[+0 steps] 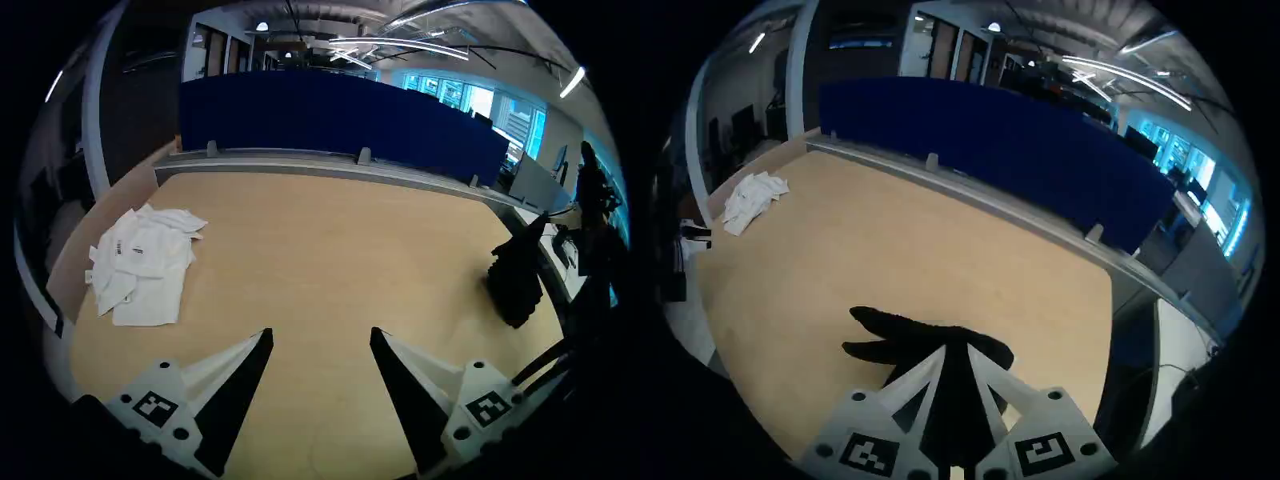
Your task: Fold towel
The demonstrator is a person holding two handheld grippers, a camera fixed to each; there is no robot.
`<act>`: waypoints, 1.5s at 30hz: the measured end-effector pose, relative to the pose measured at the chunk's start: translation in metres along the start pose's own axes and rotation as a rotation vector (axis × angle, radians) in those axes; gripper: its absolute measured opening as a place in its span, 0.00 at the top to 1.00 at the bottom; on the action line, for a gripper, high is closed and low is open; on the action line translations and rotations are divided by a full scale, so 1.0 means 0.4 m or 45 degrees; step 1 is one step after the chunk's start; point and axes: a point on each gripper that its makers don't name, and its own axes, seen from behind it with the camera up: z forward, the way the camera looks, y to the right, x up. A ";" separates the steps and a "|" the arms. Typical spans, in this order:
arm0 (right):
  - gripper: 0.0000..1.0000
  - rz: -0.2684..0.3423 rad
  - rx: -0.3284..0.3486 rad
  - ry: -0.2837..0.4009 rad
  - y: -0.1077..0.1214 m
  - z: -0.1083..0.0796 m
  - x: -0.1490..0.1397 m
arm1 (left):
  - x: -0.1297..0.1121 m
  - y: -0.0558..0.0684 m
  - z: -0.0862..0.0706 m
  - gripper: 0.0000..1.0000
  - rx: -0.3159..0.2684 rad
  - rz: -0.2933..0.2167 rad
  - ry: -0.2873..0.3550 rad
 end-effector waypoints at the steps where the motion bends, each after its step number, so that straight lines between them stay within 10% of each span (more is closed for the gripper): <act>1: 0.97 0.009 -0.003 -0.009 0.002 -0.003 -0.017 | -0.001 0.002 0.001 0.10 -0.002 0.003 -0.001; 27: 0.97 0.263 -0.101 -0.262 0.002 -0.001 -0.426 | -0.014 0.013 -0.008 0.10 0.001 0.033 -0.012; 45: 0.96 0.398 -0.127 -0.332 -0.019 0.063 -0.529 | -0.018 0.000 -0.020 0.10 0.022 0.045 -0.015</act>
